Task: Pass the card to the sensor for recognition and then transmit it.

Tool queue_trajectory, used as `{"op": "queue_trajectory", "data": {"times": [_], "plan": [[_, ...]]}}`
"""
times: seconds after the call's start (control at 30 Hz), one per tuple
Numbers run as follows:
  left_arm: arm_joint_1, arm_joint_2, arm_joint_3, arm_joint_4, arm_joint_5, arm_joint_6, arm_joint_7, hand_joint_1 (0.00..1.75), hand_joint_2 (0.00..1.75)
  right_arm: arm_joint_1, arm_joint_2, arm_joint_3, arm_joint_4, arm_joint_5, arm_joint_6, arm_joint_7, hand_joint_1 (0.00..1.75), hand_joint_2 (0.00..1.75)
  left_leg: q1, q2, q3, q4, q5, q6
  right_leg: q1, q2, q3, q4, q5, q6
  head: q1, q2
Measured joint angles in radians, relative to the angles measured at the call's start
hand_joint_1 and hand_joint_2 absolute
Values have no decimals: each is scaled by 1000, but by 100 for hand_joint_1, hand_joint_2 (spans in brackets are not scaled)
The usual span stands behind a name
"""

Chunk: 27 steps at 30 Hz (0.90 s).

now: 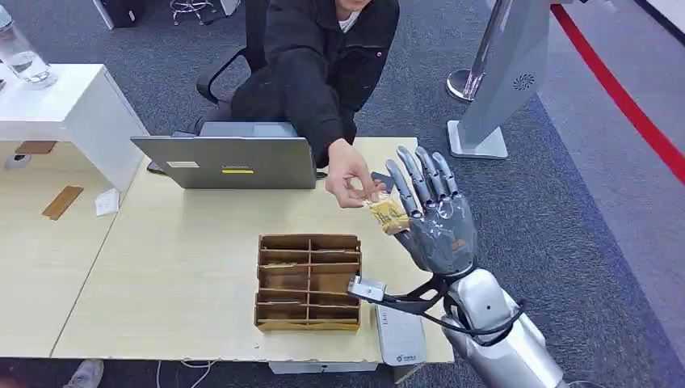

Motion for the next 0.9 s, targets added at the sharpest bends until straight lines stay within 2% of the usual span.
{"op": "queue_trajectory", "data": {"times": [0.53,0.57,0.6,0.63,0.67,0.9], "plan": [[0,0,0,0,-4,-2,2,0,0,-2,-9,5,21,13,-4,7,0,175,0,0,0,0,0,0,0,0,0,0,0,0,0,0],[0,0,0,0,-4,-2,3,0,0,-1,-9,5,22,13,-5,7,5,175,0,0,0,0,0,0,0,0,0,0,0,0,0,0],[0,0,0,0,-4,-2,5,0,0,-1,-9,5,22,13,-5,7,80,175,0,0,0,0,0,0,0,0,0,0,0,0,0,0],[0,0,0,0,-4,-2,7,0,0,-1,-9,5,22,13,-6,7,80,175,0,0,0,0,0,0,0,0,0,0,0,0,0,0],[0,0,0,0,-4,-2,8,0,0,-1,-9,5,22,13,-6,7,175,175,0,0,0,0,0,0,0,0,0,0,0,0,0,0],[0,0,0,0,-7,-2,10,0,0,-1,-9,5,26,0,-6,7,175,175,0,0,0,0,0,0,0,0,0,0,0,0,0,0]]}}
